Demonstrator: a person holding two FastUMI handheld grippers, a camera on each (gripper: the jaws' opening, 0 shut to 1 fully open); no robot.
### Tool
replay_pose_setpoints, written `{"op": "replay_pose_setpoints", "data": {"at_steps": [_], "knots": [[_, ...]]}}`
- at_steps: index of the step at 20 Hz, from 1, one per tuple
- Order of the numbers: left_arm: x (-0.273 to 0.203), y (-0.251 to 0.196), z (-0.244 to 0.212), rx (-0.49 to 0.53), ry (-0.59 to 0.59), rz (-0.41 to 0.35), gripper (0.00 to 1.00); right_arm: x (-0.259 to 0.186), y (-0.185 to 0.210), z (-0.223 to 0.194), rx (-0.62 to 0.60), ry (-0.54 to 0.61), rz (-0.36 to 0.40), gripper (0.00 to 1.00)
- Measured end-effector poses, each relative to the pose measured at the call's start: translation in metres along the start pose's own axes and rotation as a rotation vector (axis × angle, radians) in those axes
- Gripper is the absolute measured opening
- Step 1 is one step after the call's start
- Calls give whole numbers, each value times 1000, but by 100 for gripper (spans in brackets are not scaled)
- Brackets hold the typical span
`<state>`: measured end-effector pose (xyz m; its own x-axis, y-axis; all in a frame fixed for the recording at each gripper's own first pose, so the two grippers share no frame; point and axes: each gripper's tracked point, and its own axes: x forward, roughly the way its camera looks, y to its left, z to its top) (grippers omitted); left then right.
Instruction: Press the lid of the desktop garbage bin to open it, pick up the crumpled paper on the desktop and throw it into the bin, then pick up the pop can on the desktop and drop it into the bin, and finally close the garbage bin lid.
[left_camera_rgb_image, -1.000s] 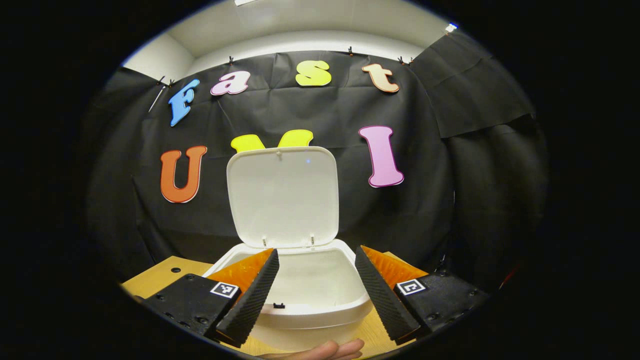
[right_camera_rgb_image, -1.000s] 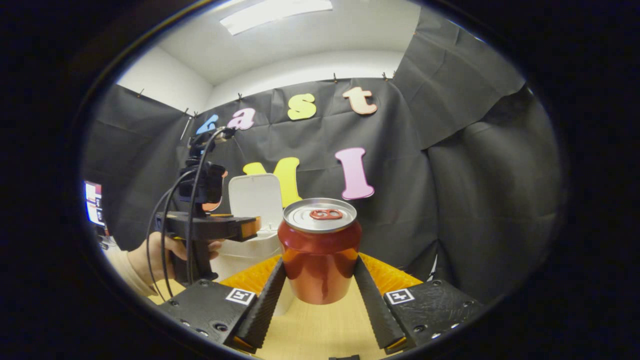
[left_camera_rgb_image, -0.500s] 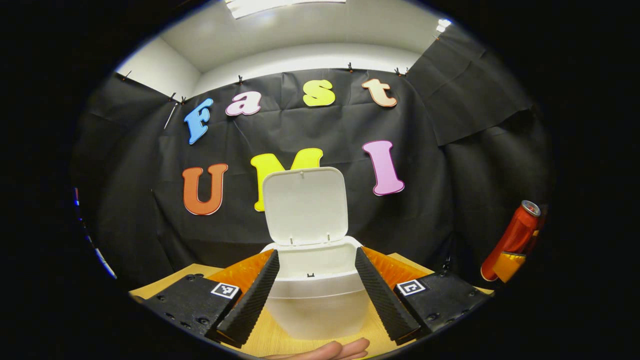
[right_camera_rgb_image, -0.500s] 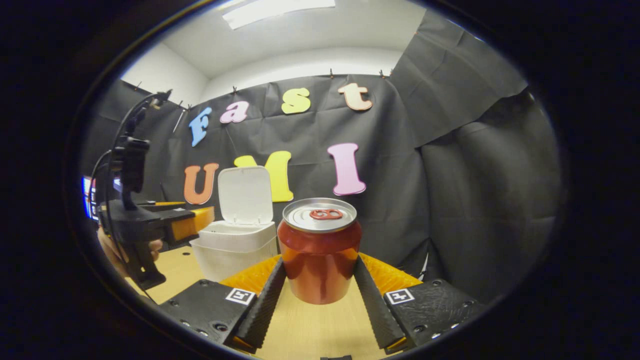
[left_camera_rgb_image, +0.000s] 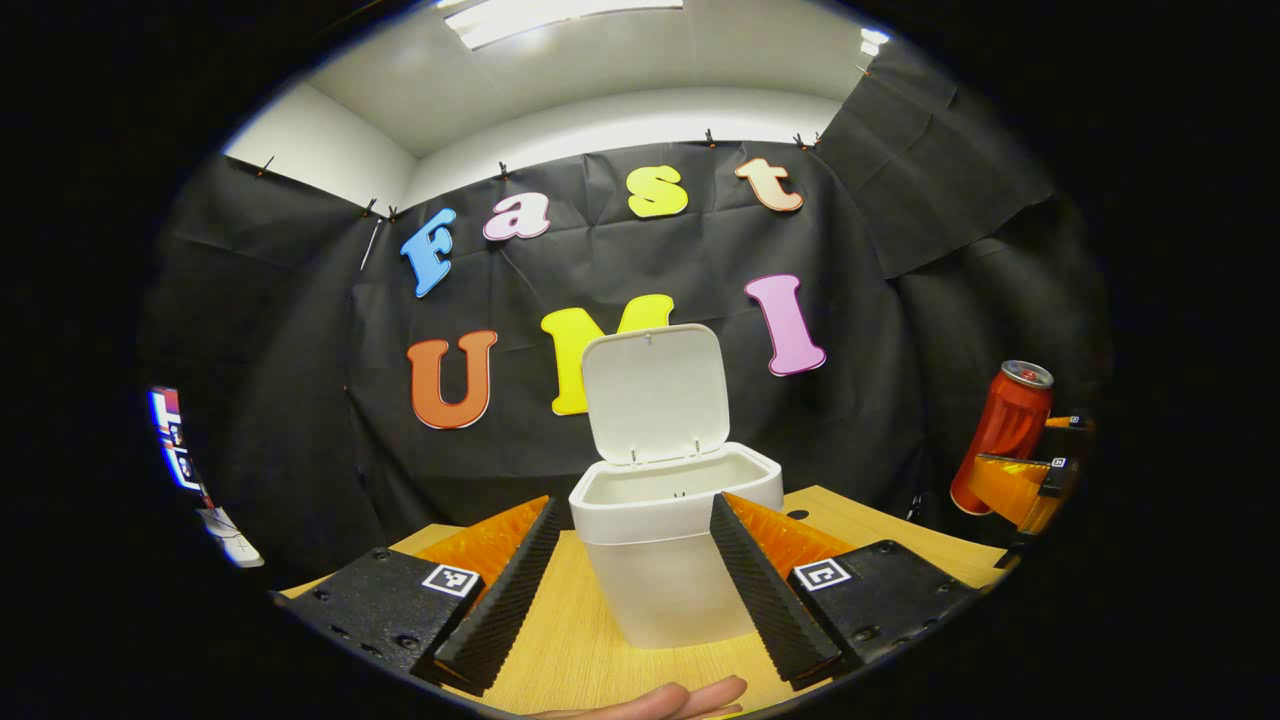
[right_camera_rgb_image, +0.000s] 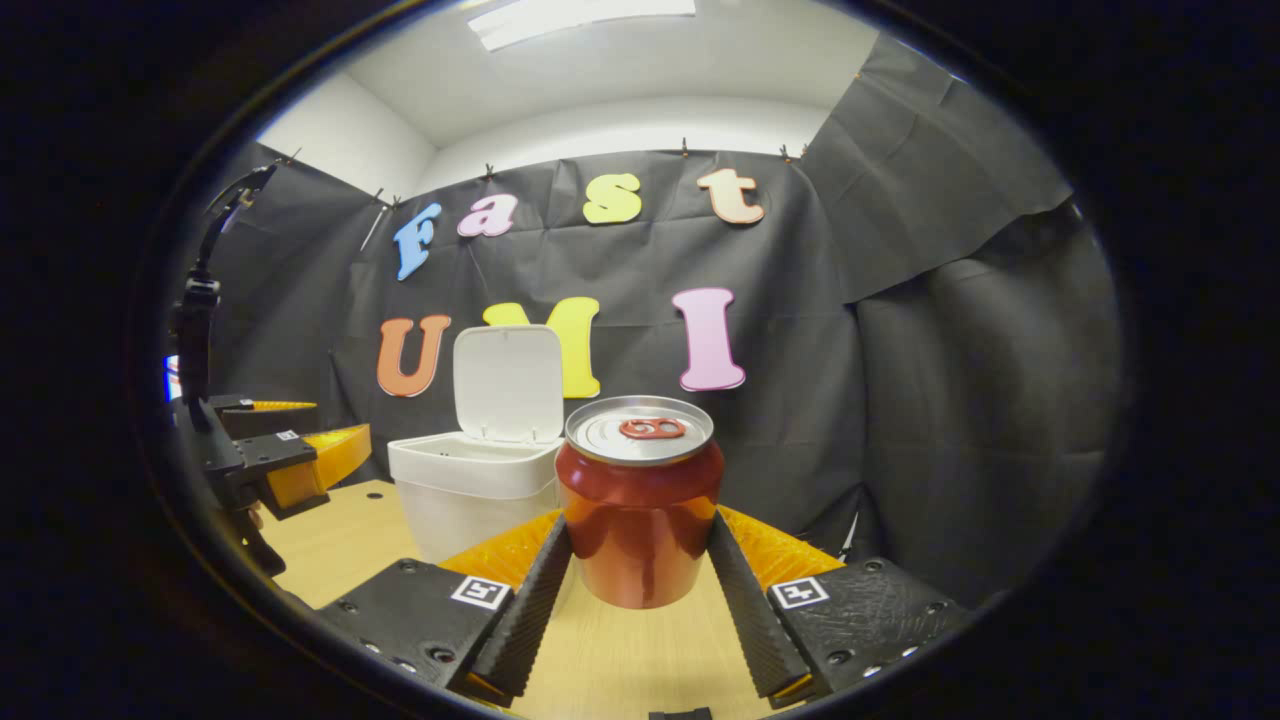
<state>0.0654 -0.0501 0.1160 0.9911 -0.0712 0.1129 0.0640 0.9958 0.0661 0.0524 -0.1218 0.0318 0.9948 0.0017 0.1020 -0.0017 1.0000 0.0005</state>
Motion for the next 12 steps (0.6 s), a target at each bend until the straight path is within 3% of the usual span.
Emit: {"op": "replay_pose_setpoints", "data": {"at_steps": [12], "knots": [[-32,53,-62,-70,84,57,99,7,28,-18,-80,52,-19,79]]}}
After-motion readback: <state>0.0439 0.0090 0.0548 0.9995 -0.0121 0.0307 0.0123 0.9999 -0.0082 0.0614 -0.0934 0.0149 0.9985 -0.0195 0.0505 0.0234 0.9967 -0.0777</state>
